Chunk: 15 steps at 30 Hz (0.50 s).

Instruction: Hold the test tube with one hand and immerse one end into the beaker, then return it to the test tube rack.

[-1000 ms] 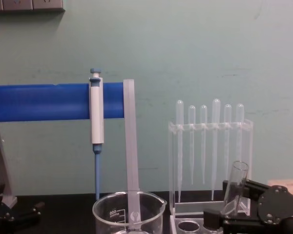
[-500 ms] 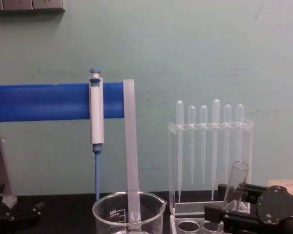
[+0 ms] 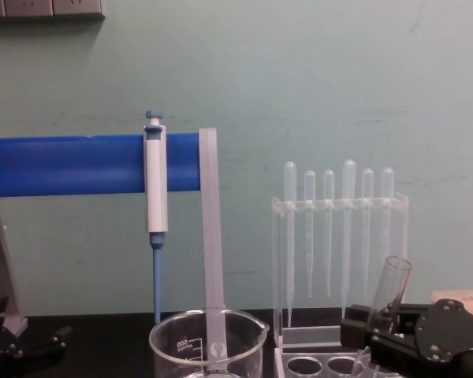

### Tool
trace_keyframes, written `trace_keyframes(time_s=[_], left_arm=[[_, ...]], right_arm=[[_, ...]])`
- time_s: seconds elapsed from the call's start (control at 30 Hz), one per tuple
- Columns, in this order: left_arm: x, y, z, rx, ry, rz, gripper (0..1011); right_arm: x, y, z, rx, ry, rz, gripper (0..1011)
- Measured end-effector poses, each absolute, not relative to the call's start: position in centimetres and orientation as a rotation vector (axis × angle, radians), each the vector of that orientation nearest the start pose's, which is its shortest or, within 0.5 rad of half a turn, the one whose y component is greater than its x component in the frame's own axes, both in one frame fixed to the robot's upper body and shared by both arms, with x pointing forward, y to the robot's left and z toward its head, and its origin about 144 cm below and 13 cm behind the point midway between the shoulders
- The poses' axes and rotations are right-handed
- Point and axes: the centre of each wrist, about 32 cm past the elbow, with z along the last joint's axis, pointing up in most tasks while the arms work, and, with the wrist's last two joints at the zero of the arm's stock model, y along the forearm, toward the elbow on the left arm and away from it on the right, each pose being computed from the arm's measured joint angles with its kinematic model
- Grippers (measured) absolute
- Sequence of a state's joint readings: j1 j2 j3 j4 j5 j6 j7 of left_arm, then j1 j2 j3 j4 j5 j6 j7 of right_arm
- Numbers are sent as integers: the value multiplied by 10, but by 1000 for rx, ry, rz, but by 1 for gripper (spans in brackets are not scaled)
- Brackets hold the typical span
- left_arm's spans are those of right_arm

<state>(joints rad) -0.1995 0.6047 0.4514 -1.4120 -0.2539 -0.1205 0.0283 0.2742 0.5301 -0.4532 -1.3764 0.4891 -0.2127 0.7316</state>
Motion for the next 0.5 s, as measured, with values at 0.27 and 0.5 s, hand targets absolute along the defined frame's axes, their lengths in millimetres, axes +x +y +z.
trace_keyframes(time_s=[0.27,0.5], left_arm=[[489,310,1140,304,-285,1248,1000],[489,310,1140,304,-285,1248,1000]], right_arm=[[512,-288,1154,-46,-126,-542,226],[512,-288,1154,-46,-126,-542,226]])
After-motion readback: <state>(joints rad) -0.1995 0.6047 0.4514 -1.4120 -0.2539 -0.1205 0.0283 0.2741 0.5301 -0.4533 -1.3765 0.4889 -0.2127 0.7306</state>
